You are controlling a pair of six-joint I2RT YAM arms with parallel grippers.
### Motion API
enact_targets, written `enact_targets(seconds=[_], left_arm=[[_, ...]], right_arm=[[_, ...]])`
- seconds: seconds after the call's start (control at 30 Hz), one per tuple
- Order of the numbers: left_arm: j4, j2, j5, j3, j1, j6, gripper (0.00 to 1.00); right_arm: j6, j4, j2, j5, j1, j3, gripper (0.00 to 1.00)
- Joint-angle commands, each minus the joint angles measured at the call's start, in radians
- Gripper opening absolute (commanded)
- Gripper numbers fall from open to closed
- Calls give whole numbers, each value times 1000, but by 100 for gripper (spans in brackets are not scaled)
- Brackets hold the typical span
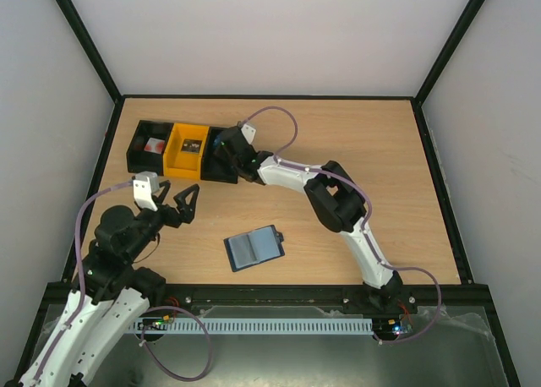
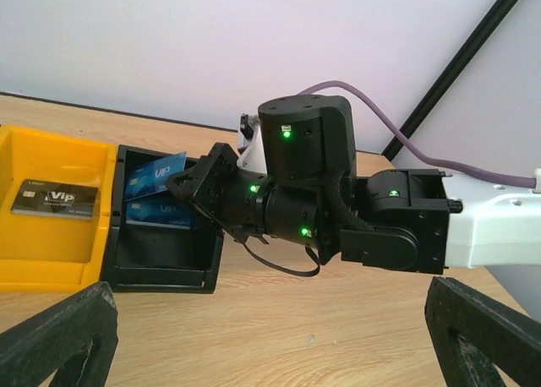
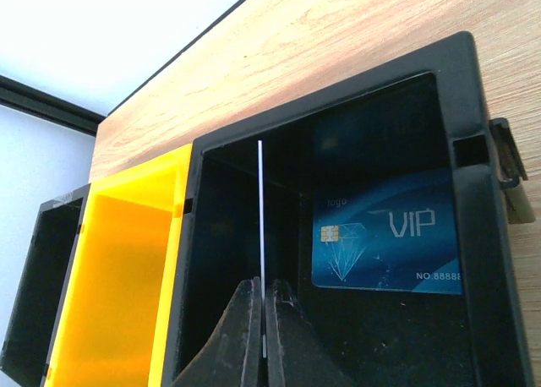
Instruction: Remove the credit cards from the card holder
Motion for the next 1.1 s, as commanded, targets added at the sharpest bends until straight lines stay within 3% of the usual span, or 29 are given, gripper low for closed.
enact_targets(seconds=[0.0, 0.67, 1.07], left_arm=[[6, -21, -1, -9, 8, 21, 100], [8, -42, -21, -12, 7, 35, 100], [10, -43, -7, -12, 7, 37, 100]], right_arm=[[-3, -34, 29, 45, -6, 39, 2], [22, -14, 81, 89, -8, 63, 2], [81, 173, 96, 112, -7, -11, 2]])
